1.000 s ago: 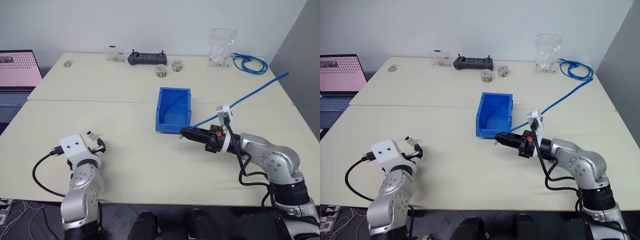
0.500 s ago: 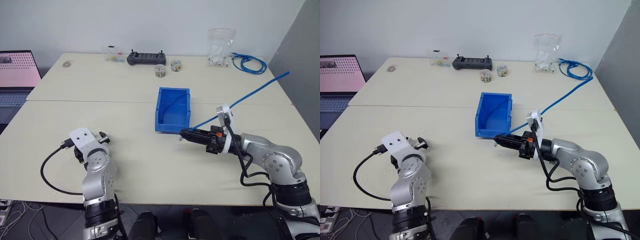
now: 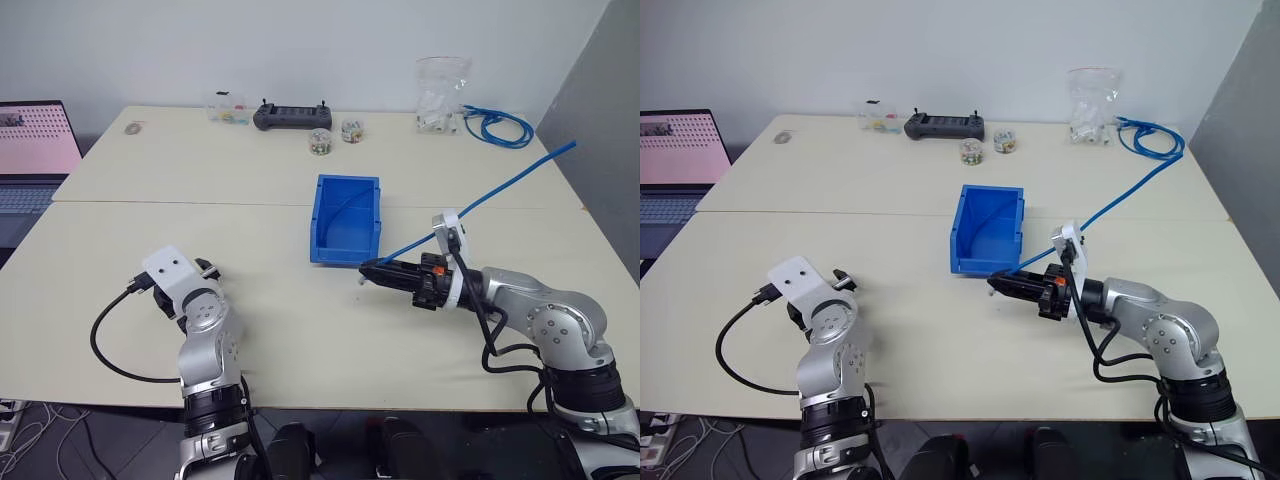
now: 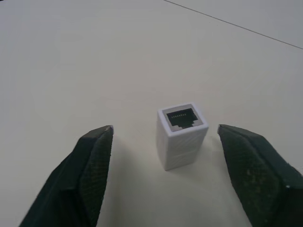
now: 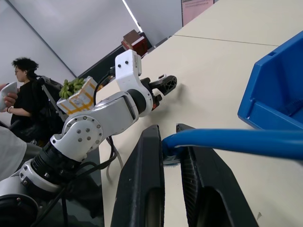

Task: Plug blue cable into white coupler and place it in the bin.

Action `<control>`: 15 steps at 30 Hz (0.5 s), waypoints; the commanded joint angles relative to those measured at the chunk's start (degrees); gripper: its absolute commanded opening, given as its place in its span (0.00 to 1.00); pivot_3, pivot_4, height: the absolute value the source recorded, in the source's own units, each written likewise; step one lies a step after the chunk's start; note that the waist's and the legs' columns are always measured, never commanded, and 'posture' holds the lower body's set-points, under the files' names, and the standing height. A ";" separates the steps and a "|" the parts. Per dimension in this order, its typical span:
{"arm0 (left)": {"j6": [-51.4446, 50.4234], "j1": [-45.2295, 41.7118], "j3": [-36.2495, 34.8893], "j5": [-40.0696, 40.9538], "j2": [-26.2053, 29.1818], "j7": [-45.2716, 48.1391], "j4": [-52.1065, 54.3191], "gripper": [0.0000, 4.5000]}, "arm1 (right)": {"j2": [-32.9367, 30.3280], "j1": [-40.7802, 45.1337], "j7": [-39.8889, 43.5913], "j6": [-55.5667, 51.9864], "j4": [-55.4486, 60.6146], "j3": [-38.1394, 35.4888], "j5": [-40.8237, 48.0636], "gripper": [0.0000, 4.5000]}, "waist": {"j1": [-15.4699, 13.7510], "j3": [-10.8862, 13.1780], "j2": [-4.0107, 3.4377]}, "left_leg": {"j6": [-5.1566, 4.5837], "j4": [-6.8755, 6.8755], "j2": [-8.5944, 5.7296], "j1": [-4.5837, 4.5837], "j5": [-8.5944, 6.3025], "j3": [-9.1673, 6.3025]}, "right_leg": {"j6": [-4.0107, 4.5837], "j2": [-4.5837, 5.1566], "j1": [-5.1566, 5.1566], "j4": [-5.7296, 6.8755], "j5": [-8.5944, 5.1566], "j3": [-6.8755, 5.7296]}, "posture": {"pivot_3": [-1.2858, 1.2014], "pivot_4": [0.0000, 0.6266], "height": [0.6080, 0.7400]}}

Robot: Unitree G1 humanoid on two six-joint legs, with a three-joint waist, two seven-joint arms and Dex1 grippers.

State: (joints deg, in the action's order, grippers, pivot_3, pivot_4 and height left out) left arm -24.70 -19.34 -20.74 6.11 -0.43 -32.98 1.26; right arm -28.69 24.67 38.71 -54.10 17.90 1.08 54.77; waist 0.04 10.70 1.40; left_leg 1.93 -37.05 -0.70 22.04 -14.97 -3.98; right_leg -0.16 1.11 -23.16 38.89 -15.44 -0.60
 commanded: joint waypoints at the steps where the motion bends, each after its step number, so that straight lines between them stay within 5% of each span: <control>1: 1.03 -1.02 -0.62 -0.80 0.40 0.00 -0.32 0.60 | -0.15 -0.11 0.21 0.00 2.67 -1.82 1.23 0.04 | 0.00 0.00 0.00 | 0.00 0.00 0.00 0.00 0.00 0.00 | 0.00 0.00 0.00 0.00 0.00 0.00 | 0.52 0.24 1.00; 10: -0.13 -0.32 -1.12 -0.44 0.82 1.51 -0.67 0.19 | 0.17 0.17 -0.17 -0.09 2.63 -1.95 1.23 0.04 | 0.01 0.00 0.00 | 0.01 0.00 0.00 -0.01 0.00 0.00 | -0.01 0.00 0.00 0.01 0.00 0.00 | 0.52 0.24 1.00; 15: -4.08 3.49 -0.60 0.71 1.66 5.50 3.22 0.17 | 0.44 0.06 -0.66 0.24 2.73 -1.85 0.82 0.04 | 0.11 0.00 0.00 | 0.00 0.01 -0.01 -0.02 0.00 0.02 | -0.01 0.00 0.00 0.01 0.00 0.02 | 0.52 0.24 1.00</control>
State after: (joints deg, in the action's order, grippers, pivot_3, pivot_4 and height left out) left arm -26.63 -17.88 -21.68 6.41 0.46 -29.54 2.23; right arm -28.46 24.27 38.29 -54.33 18.39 1.01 54.79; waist 0.15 10.70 1.40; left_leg 1.94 -37.03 -0.70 22.00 -14.97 -3.94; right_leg -0.17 1.12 -23.16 38.91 -15.44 -0.56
